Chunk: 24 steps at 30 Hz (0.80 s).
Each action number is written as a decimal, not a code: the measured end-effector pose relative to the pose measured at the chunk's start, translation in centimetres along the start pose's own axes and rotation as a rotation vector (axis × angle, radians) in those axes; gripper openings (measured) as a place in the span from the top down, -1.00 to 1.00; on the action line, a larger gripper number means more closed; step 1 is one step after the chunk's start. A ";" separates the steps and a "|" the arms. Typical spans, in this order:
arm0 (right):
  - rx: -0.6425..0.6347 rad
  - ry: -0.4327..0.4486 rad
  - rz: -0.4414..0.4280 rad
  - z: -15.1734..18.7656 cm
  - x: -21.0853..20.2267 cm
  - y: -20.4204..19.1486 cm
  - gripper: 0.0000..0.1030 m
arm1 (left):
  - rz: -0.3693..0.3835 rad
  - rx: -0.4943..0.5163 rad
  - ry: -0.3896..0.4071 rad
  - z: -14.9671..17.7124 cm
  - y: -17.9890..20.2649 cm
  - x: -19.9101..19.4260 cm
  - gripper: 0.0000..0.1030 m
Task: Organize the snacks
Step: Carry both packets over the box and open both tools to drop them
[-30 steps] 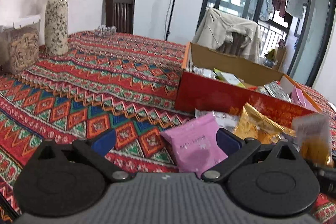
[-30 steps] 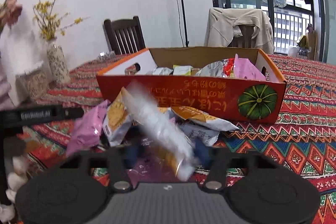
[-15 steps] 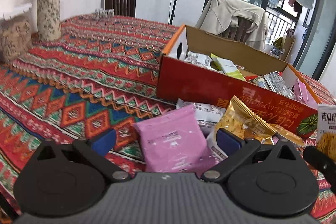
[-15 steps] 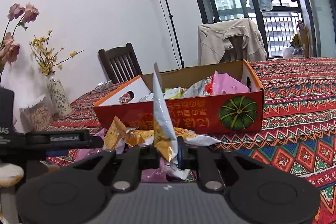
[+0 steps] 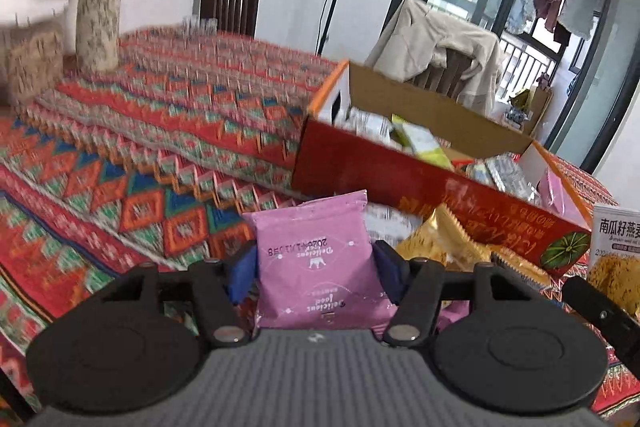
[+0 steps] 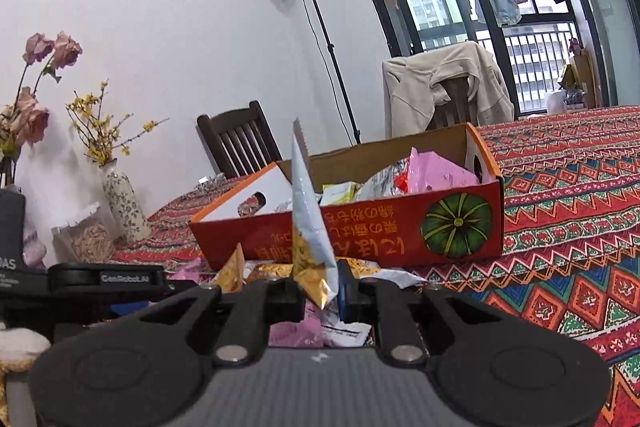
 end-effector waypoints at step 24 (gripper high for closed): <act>-0.052 0.189 0.048 -12.8 3.9 -1.7 0.73 | 0.081 0.081 0.211 -11.5 5.4 2.0 -0.22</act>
Point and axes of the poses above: each gripper's, at about its wrist camera, not at the fingertips, and x roughly the way its jaws point, y to its right, z to its underside, the point moved 9 cm from there along x, roughly the way its jaws point, and after that the axes turned 11 degrees about x, right-handed, at the moved point
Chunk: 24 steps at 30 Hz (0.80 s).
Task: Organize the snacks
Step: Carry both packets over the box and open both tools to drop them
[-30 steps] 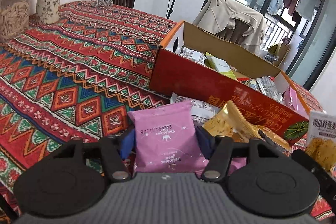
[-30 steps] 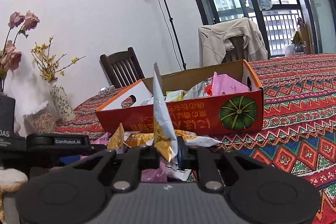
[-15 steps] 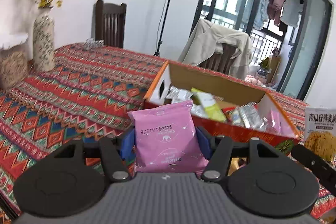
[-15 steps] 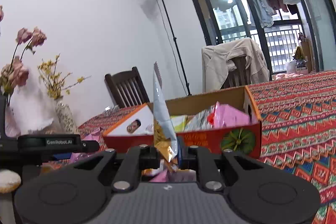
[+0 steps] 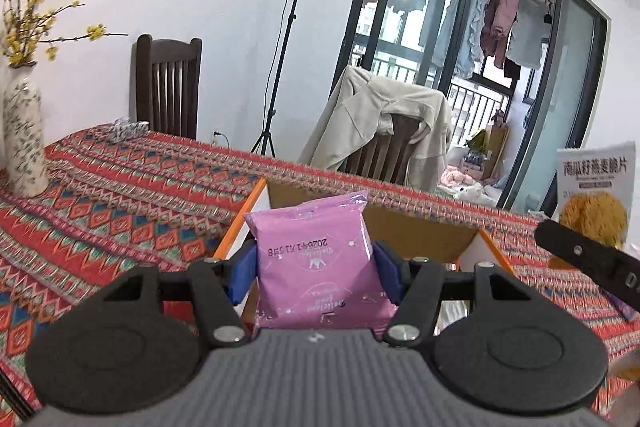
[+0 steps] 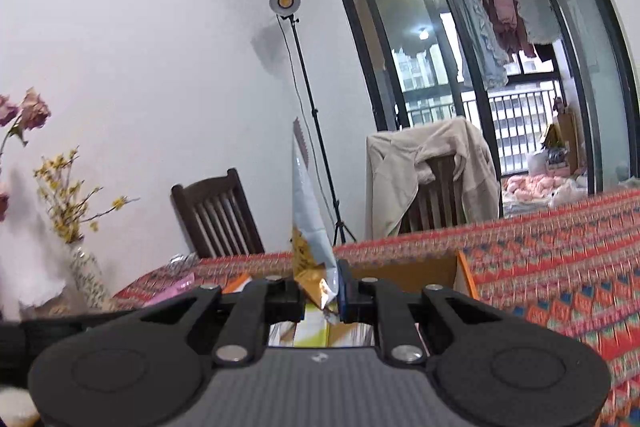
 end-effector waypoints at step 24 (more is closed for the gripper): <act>-0.003 -0.096 0.081 3.8 8.1 3.7 0.73 | -0.032 0.031 -0.016 1.0 0.5 8.3 -0.22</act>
Point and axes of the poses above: each gripper's, at about its wrist camera, not at the fingertips, and x roughly the way its jaws point, y to its right, z to its underside, the point moved 9 cm from there along x, roughly the way its jaws point, and after that the axes turned 11 degrees about x, right-handed, at the moved point
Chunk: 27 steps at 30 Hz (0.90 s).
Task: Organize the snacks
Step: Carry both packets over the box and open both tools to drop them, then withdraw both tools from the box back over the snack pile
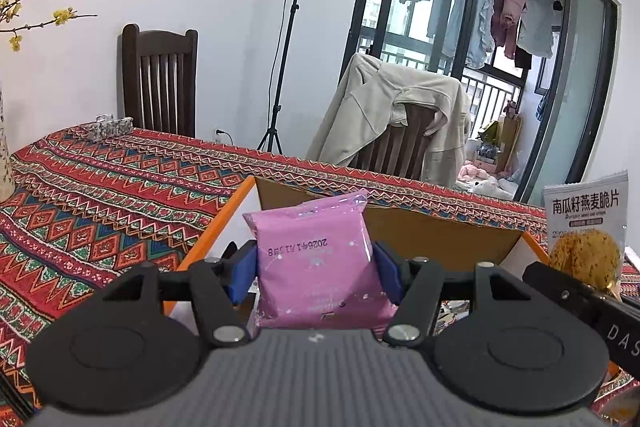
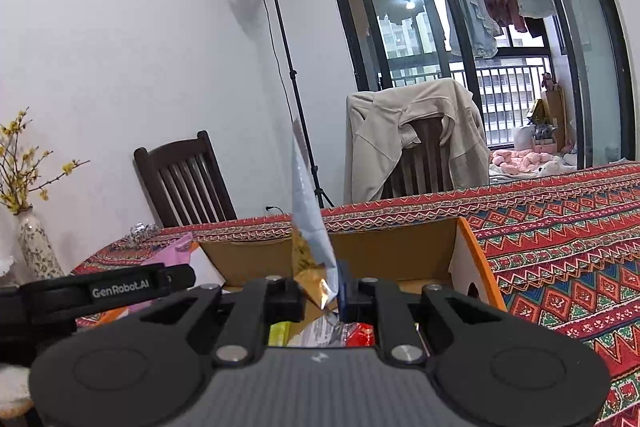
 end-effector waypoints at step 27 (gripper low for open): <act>0.049 0.018 0.033 -0.8 -2.5 1.2 -1.00 | -0.089 -0.103 0.104 -2.3 -3.3 -5.8 -1.00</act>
Point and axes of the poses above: each gripper's, at about its wrist camera, not at the fingertips, and x roughly the way its jaws point, y to its right, z to its underside, the point moved 9 cm from there along x, roughly the way its jaws point, and after that the axes turned 11 degrees about x, right-handed, at the moved point
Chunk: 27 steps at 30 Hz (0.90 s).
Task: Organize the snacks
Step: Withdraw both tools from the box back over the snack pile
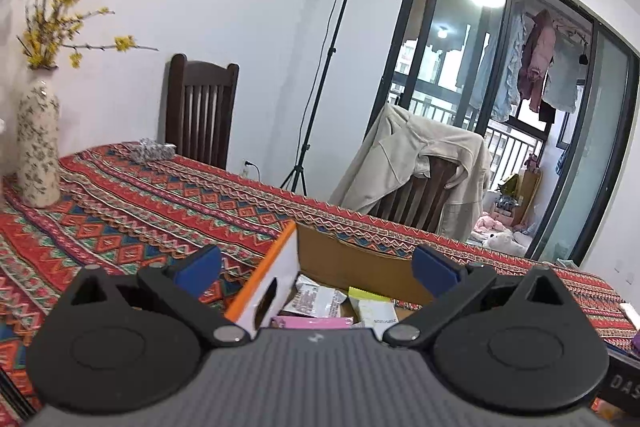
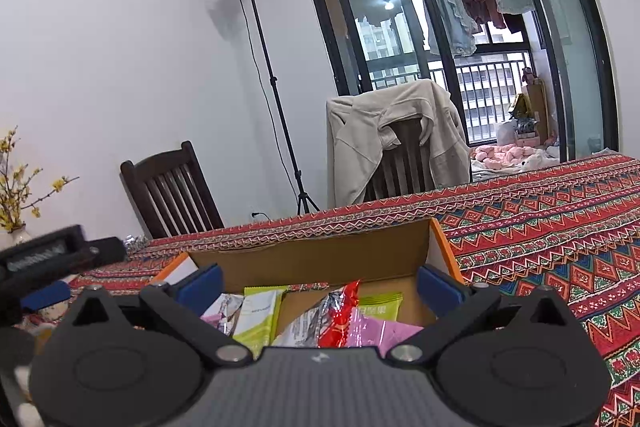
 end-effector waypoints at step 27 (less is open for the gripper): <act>-0.143 -0.054 0.007 4.2 -8.5 -4.9 -1.00 | 0.005 0.095 -0.074 6.3 -6.3 -9.3 -1.00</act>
Point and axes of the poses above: each gripper's, at about its wrist camera, not at the fingertips, and x roughly the way its jaws point, y to its right, z to its underside, the point moved 9 cm from there along x, roughly the way its jaws point, and after that the axes turned 11 degrees about x, right-handed, at the moved point
